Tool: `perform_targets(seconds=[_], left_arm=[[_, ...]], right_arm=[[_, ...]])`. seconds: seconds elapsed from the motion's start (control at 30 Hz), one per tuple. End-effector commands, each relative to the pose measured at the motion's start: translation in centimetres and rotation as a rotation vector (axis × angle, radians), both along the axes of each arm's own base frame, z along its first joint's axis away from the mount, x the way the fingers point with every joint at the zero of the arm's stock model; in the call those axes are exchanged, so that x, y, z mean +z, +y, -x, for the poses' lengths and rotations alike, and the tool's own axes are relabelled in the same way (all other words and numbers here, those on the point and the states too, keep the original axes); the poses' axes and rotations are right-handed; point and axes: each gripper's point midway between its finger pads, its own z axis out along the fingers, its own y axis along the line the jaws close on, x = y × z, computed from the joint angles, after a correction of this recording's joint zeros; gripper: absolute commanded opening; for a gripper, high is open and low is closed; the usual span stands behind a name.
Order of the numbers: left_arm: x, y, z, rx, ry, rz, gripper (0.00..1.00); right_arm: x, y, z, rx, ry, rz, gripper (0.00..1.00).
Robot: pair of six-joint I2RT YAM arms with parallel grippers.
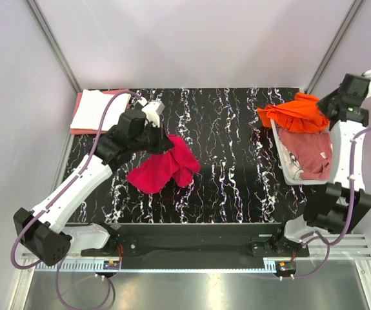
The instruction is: Fold and stack the t-shirts
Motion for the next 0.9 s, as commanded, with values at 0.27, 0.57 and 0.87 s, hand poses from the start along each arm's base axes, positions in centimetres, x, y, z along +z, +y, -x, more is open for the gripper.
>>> perform_targets(seconds=[0.27, 0.57, 0.87], left_arm=[[3.5, -0.2, -0.2, -0.019, -0.106, 0.063, 0.0], [3.2, 0.2, -0.1, -0.013, -0.109, 0.052, 0.0], [3.3, 0.1, -0.5, -0.004, -0.109, 0.049, 0.0]], right_arm=[[14.4, -4.1, 9.6, -0.328, -0.124, 0.28, 0.0], [6.2, -5.4, 6.0, -0.288, 0.088, 0.255, 0.01], [-1.7, -2.4, 3.1, -0.11, 0.215, 0.069, 0.46]])
